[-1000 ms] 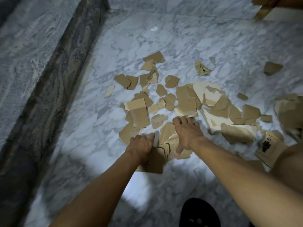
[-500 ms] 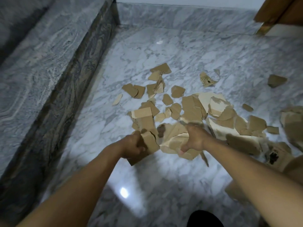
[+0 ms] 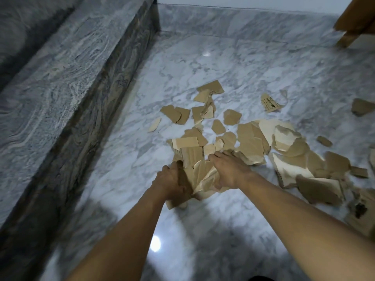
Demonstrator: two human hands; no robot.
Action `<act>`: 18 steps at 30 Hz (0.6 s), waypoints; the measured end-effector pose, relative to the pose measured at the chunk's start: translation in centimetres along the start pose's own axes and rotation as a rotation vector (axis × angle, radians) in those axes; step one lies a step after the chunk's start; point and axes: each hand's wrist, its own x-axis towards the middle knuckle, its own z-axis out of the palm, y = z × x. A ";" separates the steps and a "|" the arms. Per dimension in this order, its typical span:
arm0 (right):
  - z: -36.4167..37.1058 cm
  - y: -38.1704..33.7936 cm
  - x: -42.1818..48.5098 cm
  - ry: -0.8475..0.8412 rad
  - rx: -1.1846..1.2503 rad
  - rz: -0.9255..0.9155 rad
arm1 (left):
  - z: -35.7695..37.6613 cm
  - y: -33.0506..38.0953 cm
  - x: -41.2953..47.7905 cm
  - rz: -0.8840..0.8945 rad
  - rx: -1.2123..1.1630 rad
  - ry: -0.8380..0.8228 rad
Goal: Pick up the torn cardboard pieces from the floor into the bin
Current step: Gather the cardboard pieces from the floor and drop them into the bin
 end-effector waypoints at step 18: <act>-3.4 1.3 0.2 -0.228 0.229 0.180 | -9.6 -9.2 -2.8 -0.055 -0.170 -0.168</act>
